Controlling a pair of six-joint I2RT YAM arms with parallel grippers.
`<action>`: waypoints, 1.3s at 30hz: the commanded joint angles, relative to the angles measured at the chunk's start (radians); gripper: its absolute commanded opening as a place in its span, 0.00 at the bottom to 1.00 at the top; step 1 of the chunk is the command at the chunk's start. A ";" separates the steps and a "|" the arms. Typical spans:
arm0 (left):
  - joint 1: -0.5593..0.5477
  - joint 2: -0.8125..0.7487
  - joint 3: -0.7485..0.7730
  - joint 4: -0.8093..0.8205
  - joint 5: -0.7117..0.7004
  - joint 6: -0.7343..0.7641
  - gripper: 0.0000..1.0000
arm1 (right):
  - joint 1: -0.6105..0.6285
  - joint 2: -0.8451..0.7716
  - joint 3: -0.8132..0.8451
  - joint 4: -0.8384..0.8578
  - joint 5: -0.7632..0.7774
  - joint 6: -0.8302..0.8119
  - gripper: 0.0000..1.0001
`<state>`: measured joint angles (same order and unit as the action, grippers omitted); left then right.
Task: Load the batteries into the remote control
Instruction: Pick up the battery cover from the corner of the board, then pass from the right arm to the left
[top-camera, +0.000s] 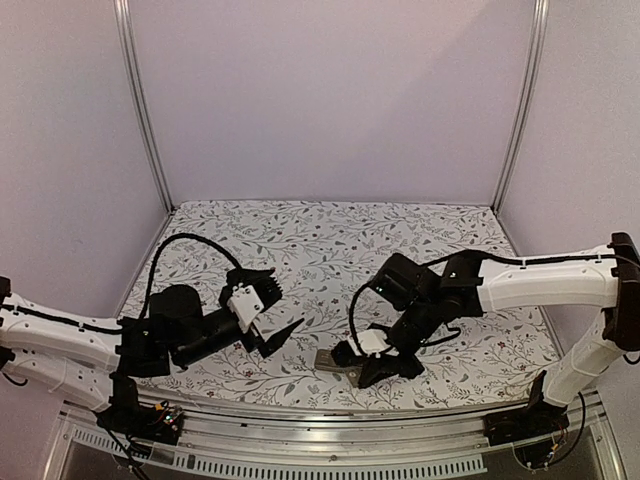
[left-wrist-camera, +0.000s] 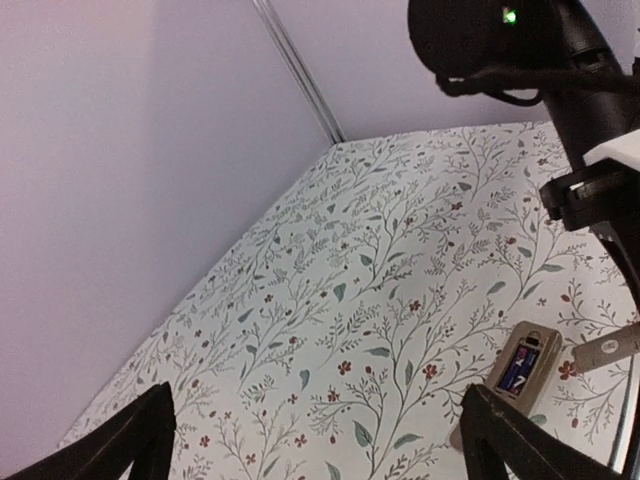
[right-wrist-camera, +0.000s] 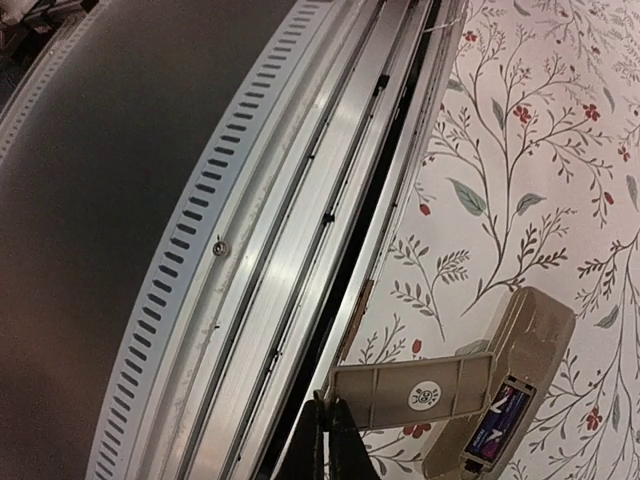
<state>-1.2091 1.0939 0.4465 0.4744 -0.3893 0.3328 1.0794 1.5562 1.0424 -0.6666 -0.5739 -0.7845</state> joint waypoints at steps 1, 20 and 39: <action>-0.042 -0.032 -0.041 0.279 0.014 0.313 0.99 | -0.060 -0.041 0.108 0.104 -0.198 0.266 0.00; -0.202 0.313 -0.002 0.981 -0.192 1.172 0.95 | -0.160 -0.236 0.116 0.642 -0.257 0.972 0.00; -0.201 0.401 0.054 1.243 -0.181 1.061 0.95 | -0.157 -0.294 0.070 0.691 -0.240 1.006 0.00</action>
<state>-1.3998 1.5528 0.5060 1.3010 -0.5915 1.4925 0.9260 1.2747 1.1229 0.0124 -0.8181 0.2203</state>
